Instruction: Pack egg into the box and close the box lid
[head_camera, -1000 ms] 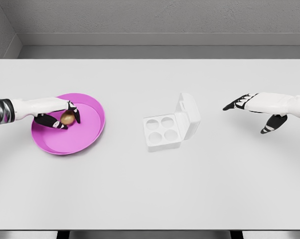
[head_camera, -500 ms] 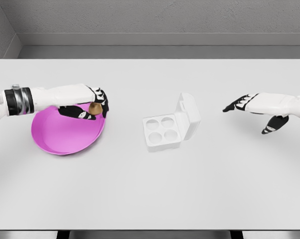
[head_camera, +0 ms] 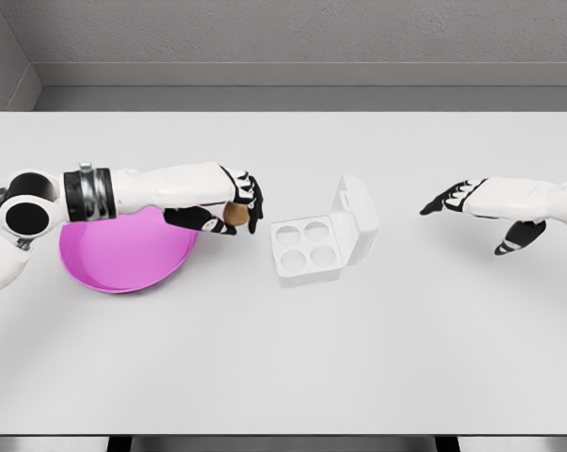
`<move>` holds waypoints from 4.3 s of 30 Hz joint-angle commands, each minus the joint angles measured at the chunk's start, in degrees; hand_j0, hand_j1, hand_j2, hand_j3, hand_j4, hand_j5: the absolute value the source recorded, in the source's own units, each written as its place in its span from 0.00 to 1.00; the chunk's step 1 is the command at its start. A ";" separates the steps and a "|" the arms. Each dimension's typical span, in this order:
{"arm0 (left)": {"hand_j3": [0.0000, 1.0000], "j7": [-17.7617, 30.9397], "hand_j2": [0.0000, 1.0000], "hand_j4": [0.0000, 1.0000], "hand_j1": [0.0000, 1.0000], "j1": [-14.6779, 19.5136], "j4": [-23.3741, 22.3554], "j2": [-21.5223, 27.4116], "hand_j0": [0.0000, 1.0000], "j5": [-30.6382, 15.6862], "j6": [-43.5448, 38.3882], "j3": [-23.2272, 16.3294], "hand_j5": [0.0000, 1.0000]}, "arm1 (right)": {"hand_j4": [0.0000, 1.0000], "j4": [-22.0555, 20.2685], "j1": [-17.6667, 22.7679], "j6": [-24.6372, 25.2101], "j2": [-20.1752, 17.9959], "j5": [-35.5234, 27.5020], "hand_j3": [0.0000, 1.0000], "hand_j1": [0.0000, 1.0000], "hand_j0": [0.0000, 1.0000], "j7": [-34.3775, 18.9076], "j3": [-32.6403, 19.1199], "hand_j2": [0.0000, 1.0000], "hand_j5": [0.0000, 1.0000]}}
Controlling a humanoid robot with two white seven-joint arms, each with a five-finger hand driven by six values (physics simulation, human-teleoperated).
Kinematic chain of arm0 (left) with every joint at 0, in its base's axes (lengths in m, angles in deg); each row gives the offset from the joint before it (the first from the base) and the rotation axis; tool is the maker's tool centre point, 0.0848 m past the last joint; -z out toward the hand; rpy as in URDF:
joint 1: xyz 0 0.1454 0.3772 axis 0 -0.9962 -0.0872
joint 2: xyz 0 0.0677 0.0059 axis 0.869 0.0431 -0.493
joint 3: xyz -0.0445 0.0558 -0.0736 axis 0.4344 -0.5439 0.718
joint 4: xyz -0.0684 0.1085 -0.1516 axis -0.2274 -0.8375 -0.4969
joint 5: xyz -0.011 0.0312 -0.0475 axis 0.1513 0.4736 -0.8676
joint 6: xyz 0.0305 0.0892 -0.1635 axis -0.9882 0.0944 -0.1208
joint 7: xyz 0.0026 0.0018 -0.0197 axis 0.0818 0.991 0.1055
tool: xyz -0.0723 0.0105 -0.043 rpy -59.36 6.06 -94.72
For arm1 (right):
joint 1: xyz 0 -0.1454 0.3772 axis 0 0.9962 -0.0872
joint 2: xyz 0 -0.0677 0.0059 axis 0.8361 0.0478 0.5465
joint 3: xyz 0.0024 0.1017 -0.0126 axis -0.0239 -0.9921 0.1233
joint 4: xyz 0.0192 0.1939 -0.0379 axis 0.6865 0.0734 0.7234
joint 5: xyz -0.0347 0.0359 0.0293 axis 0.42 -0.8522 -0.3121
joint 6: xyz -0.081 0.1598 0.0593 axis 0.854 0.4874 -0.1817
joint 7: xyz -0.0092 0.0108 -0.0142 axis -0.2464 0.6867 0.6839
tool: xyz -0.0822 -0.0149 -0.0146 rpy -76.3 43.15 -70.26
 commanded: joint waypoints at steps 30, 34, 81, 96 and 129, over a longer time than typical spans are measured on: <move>0.38 -2.84 0.38 0.38 0.38 -0.53 -4.81 -10.54 0.38 -19.27 -8.71 -1.08 0.38 | 1.00 0.08 0.09 0.11 -0.07 -0.37 1.00 1.00 1.00 0.02 0.24 1.00 1.00; 0.38 -4.43 0.38 0.38 0.38 -0.70 -5.52 -11.59 0.38 -22.43 -8.71 -1.08 0.38 | 1.00 0.08 0.09 0.11 -0.07 -0.28 1.00 1.00 1.00 0.02 0.24 1.00 1.00; 0.41 -3.81 0.41 0.41 0.41 -5.71 -15.36 -19.42 0.41 -35.27 -7.83 -1.17 0.41 | 1.00 0.08 0.35 0.20 0.29 -0.28 1.00 1.00 1.00 0.02 0.24 1.00 1.00; 0.65 -3.81 0.65 0.65 0.65 -5.80 -15.45 -18.54 0.65 -35.27 -6.95 -0.82 0.65 | 1.00 0.08 0.44 0.11 0.29 -0.28 1.00 1.00 1.00 0.02 0.24 1.00 1.00; 1.00 -2.32 1.00 1.00 1.00 -5.45 11.18 17.76 1.00 -42.93 2.97 -0.47 1.00 | 1.00 2.19 0.00 0.29 6.88 -0.10 1.00 1.00 1.00 0.02 1.03 1.00 1.00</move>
